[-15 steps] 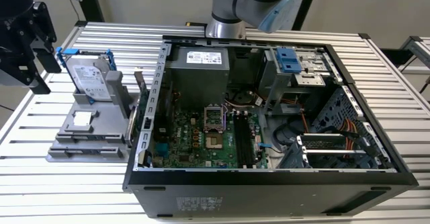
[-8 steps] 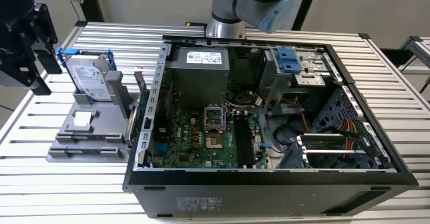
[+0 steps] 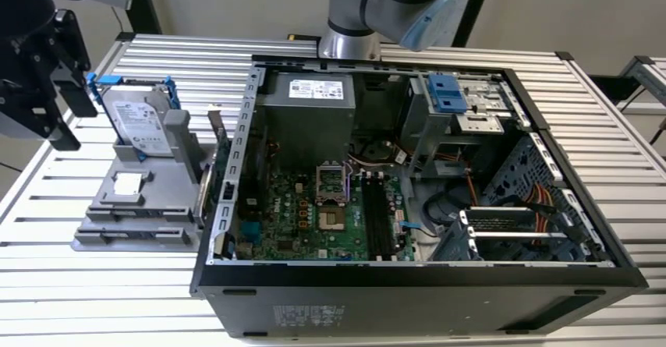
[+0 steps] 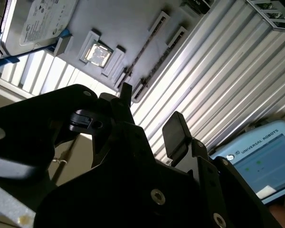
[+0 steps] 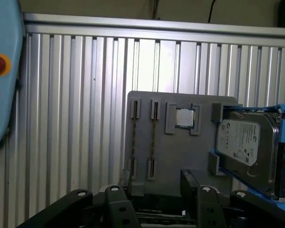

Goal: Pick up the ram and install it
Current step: 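Pick up the ram and move it above insertion slot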

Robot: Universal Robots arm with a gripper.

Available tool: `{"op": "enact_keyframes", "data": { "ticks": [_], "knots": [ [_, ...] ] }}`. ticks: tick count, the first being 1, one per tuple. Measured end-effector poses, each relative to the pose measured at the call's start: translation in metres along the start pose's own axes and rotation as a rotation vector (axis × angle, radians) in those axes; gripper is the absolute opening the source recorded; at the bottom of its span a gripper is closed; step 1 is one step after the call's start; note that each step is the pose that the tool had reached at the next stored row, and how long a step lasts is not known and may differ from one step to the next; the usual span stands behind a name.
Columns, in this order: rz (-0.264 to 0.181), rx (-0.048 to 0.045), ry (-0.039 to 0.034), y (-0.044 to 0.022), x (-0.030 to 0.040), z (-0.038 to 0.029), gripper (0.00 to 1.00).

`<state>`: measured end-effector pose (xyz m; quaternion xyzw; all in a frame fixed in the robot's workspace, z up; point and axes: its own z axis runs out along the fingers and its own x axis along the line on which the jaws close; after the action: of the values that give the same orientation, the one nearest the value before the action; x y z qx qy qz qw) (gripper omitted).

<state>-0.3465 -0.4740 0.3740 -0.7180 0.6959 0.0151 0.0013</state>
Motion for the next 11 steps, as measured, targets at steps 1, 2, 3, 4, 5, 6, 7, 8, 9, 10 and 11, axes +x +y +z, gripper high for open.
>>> {"op": "enact_keyframes", "data": {
  "ticks": [1, 2, 3, 4, 5, 6, 7, 8, 9, 10, 11],
  "knots": [
    [0.0, 0.0001, -0.0001, 0.0, 0.0002, 0.0004, 1.0],
    [0.001, 0.0, -0.0001, 0.0, 0.0003, 0.0009, 1.0],
    [0.001, 0.0, 0.0, 0.0, 0.0004, 0.0012, 1.0],
    [0.002, 0.0001, -0.0001, 0.0, 0.0005, 0.0017, 1.0],
    [0.002, 0.0001, 0.0, 0.0, 0.0006, 0.0021, 1.0],
    [0.003, 0.0001, -0.0001, 0.0, 0.0007, 0.0026, 1.0],
    [0.003, 0.0001, -0.0001, -0.0001, 0.0008, 0.0031, 1.0],
    [0.003, 0.0001, -0.0001, -0.0001, 0.0008, 0.0036, 1.0],
    [0.004, 0.0001, 0.0, -0.0001, 0.0008, 0.0041, 1.0],
    [0.004, 0.0001, -0.0001, -0.0001, 0.0008, 0.0047, 1.0],
    [0.004, 0.0001, -0.0001, -0.0001, 0.0008, 0.0052, 1.0]
  ]
}}
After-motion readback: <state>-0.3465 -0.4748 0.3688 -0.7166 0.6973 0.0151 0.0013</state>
